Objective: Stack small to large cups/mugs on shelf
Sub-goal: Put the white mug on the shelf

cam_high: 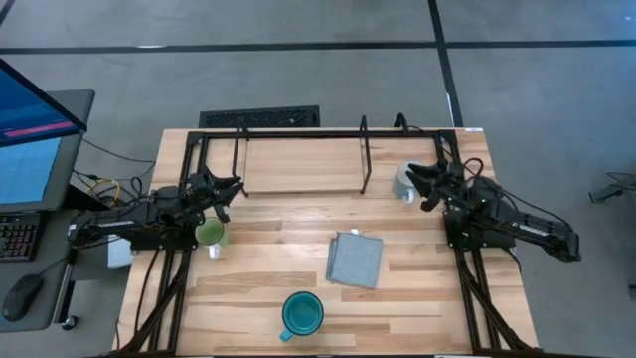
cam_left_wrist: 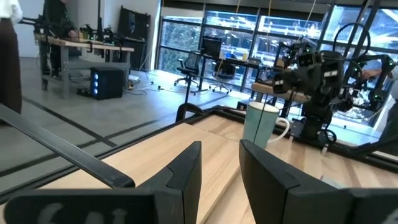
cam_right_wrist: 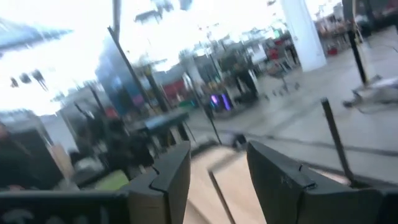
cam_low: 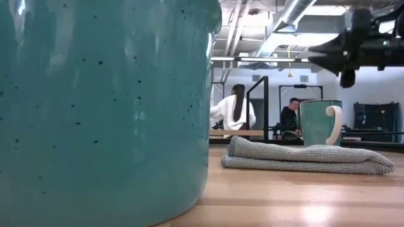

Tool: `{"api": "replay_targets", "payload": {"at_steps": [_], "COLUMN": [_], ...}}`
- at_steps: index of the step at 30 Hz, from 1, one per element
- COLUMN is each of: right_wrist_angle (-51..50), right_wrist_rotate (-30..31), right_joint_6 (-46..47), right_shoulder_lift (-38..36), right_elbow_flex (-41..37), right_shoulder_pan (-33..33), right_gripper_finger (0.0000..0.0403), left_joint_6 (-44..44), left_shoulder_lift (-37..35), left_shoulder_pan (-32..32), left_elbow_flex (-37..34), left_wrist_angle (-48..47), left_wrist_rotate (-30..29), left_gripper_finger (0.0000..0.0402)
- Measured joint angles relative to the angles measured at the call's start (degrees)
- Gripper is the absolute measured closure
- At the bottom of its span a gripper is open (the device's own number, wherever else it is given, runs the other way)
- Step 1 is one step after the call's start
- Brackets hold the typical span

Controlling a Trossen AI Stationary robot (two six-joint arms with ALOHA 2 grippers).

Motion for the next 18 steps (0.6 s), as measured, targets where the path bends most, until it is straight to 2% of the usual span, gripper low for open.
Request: {"api": "replay_targets", "payload": {"at_steps": [5, 8, 13, 18], "right_wrist_angle": [12.4, 13.2, 2.4, -12.9], "right_wrist_rotate": [-0.1, -0.9, -3.1, -3.2], "right_joint_6": [-1.1, -4.3, -10.9, -15.8], "right_shoulder_lift": [0.0, 0.1, 3.7, 12.3], "right_elbow_flex": [0.1, 3.4, 14.3, 27.1], "right_shoulder_pan": [0.0, 0.1, 0.2, 0.2], "right_gripper_finger": [0.0221, 0.0221, 0.0221, 0.0221], "left_joint_6": [0.2, -0.4, -0.5, -0.5], "left_shoulder_lift": [0.0, 0.0, 0.0, 0.0], "left_shoulder_pan": [0.0, 0.0, 0.0, 0.0], "left_elbow_flex": [0.0, 0.0, 0.0, 0.0], "left_wrist_angle": [0.1, 0.1, 0.2, 0.2], "left_wrist_rotate": [0.0, 0.0, -0.1, -0.2], "left_gripper_finger": [0.0304, 0.0304, 0.0304, 0.0304]}}
